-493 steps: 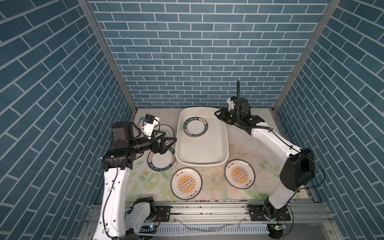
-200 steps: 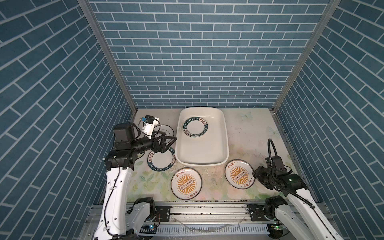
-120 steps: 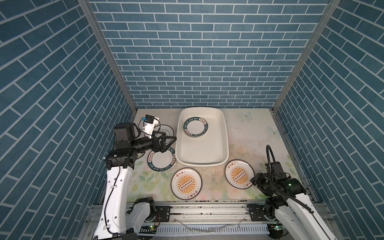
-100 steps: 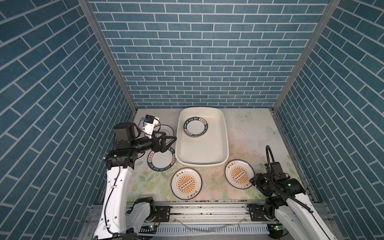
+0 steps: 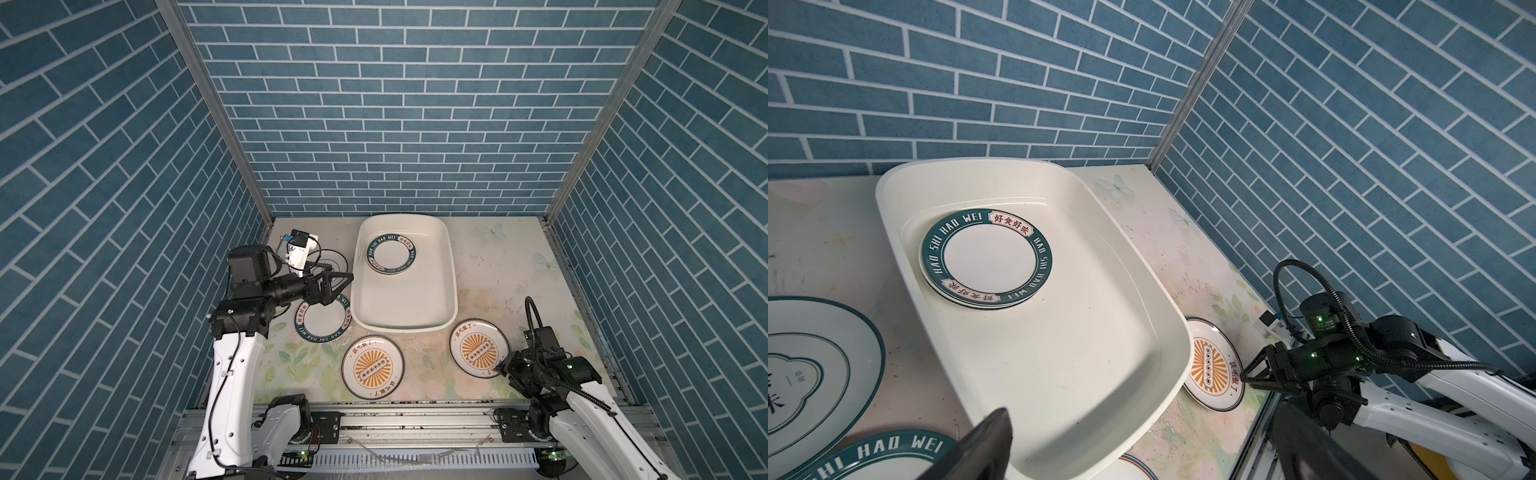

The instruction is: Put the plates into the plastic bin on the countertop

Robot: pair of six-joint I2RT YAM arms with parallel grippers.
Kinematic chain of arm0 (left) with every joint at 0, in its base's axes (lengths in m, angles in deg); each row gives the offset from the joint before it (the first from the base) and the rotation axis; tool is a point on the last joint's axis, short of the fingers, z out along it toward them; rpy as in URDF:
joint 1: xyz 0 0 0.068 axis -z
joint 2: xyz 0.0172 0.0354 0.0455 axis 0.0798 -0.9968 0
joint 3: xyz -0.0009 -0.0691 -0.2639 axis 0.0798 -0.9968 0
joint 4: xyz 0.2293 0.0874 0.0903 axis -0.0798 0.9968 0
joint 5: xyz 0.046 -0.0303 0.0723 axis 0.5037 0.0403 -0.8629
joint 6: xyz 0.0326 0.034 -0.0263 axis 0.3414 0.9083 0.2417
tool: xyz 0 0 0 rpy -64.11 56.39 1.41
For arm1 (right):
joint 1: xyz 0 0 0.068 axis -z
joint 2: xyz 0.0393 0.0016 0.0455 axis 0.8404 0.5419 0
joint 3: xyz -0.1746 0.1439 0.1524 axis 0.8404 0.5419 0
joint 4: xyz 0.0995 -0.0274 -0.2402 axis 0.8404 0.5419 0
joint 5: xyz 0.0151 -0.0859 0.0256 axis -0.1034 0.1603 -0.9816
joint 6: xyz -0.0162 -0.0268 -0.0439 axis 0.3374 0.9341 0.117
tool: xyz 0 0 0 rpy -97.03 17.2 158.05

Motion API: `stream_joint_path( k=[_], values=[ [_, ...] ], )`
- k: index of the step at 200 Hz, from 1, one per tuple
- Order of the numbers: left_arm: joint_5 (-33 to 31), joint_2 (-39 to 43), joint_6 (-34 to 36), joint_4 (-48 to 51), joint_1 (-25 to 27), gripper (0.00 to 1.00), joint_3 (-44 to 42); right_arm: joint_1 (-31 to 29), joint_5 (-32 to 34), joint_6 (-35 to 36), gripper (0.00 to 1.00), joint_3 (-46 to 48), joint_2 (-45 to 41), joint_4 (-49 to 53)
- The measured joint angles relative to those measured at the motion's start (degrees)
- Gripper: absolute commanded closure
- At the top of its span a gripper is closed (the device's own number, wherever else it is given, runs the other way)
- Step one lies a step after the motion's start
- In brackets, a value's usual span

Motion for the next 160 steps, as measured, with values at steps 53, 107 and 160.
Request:
stream_joint_path(
  k=[53,107,160],
  values=[
    [0.0,0.0,0.0,0.0,0.0,0.00,0.0,0.2,-0.1,-2.5,0.47,2.4,-2.3,-3.4],
    [0.0,0.0,0.0,0.0,0.0,0.00,0.0,0.9,-0.7,-3.6,0.49,3.8,-2.9,-7.7],
    [0.0,0.0,0.0,0.0,0.0,0.00,0.0,1.7,-1.1,-4.5,0.53,5.0,-2.9,-11.2]
  ],
)
